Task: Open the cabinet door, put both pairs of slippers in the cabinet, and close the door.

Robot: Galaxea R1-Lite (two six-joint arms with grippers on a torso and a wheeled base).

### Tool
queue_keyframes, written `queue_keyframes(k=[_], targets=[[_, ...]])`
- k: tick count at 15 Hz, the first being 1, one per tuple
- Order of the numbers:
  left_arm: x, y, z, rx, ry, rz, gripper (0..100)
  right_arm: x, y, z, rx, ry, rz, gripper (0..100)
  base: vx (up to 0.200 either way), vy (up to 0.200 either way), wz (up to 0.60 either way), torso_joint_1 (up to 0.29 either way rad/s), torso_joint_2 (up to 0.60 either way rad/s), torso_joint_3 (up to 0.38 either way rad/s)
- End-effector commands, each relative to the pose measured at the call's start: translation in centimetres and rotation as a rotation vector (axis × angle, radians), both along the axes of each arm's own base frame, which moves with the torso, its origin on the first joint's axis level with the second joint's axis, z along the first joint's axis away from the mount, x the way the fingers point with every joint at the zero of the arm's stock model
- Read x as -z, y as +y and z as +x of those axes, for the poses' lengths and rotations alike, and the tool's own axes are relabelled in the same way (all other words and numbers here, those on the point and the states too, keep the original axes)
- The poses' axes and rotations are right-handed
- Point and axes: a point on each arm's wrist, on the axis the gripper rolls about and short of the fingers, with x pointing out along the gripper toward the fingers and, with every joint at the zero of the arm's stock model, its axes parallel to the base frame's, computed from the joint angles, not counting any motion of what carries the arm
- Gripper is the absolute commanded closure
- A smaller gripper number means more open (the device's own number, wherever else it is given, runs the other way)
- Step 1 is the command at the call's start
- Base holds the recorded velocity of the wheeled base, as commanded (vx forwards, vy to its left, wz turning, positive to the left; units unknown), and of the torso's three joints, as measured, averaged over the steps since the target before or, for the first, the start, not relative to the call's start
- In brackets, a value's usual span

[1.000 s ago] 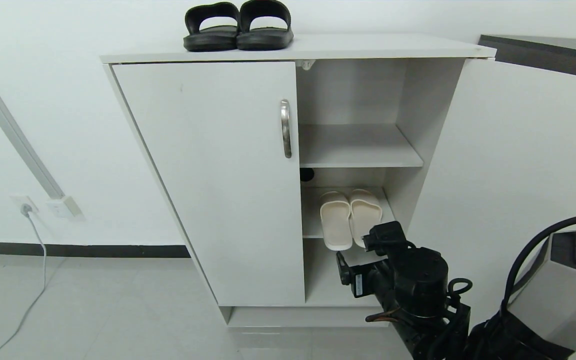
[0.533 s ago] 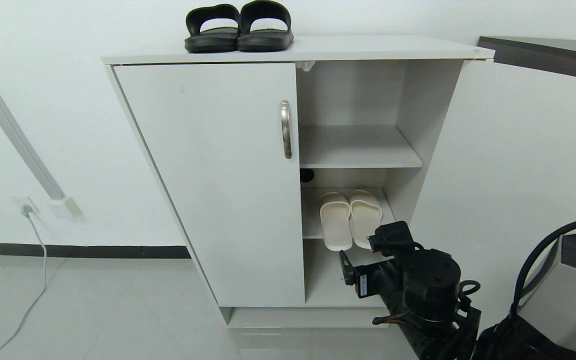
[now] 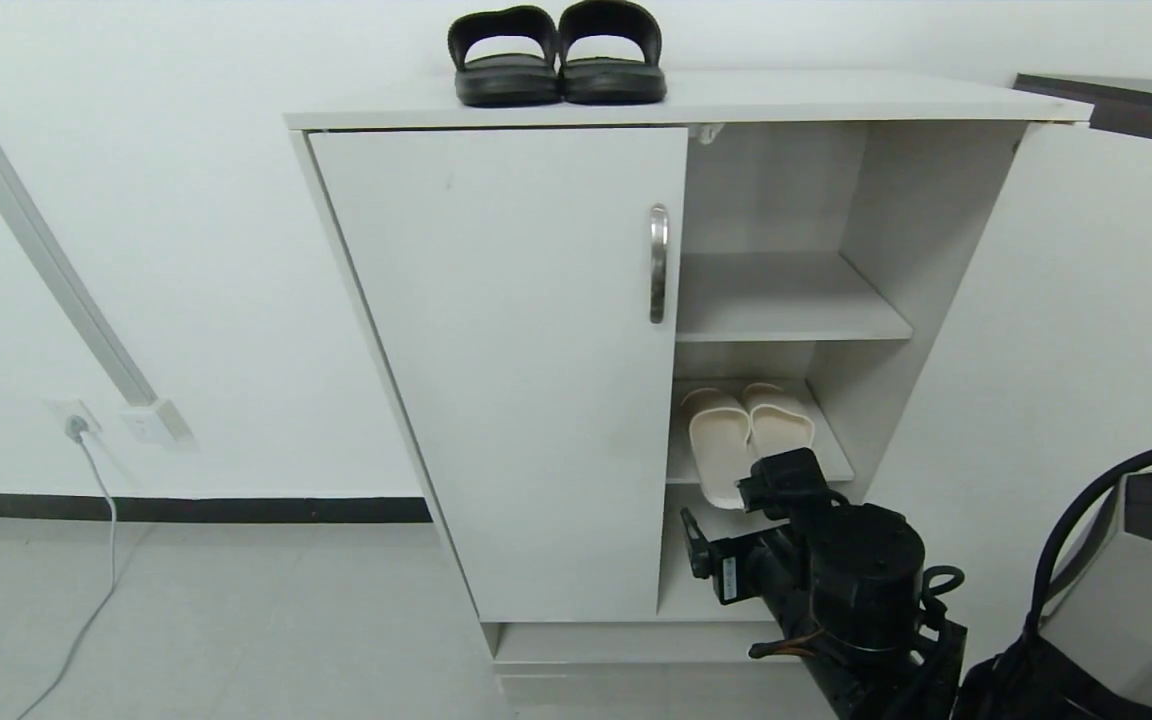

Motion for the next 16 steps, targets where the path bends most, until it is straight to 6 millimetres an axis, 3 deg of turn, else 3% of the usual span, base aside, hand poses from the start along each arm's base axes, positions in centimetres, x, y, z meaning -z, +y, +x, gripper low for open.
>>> queue_keyframes(k=[1,6,16], targets=[[0.0,0.0,0.0,0.0,0.001,0.0,100,0.1,0.0,0.0,0.0,0.002,-0.002,0,0.0,0.2,0.0,0.007,0.0,0.002],[0.0,0.0,0.0,-0.002,0.001,0.0,100,0.7,-0.3,-0.4,-0.026,0.009,-0.014,0,0.0,0.2,0.0,0.004,0.0,0.003],[0.0,0.0,0.0,-0.005,0.001,-0.001,100,1.2,-0.4,-0.4,-0.033,0.017,-0.048,0,0.0,0.0,0.0,0.0,0.0,0.0]])
